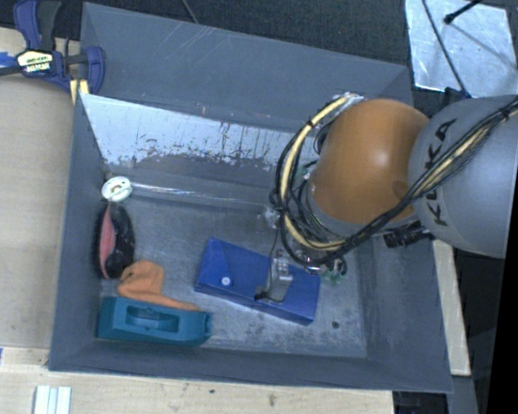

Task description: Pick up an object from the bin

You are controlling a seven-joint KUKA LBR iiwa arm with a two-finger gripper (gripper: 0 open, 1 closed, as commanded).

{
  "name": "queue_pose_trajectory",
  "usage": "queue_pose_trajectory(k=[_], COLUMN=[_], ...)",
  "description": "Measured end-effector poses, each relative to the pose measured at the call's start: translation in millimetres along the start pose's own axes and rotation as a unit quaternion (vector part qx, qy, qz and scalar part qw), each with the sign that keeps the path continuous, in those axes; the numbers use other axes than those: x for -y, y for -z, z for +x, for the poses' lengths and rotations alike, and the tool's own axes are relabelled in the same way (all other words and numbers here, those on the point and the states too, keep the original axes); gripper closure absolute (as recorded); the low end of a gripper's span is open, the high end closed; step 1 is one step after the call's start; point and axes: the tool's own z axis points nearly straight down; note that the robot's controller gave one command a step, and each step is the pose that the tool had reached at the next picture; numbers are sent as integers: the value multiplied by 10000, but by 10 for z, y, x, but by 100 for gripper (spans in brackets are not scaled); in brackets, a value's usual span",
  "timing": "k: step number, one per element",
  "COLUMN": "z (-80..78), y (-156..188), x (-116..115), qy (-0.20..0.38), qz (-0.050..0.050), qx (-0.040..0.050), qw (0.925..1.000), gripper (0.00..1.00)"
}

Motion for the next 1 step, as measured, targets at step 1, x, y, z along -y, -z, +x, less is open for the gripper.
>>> queue_pose_trajectory(k=[1], z=[217], y=[-282], x=[233], qy=[-259], qz=[-7], qx=[27], qw=[9997], gripper=[0])
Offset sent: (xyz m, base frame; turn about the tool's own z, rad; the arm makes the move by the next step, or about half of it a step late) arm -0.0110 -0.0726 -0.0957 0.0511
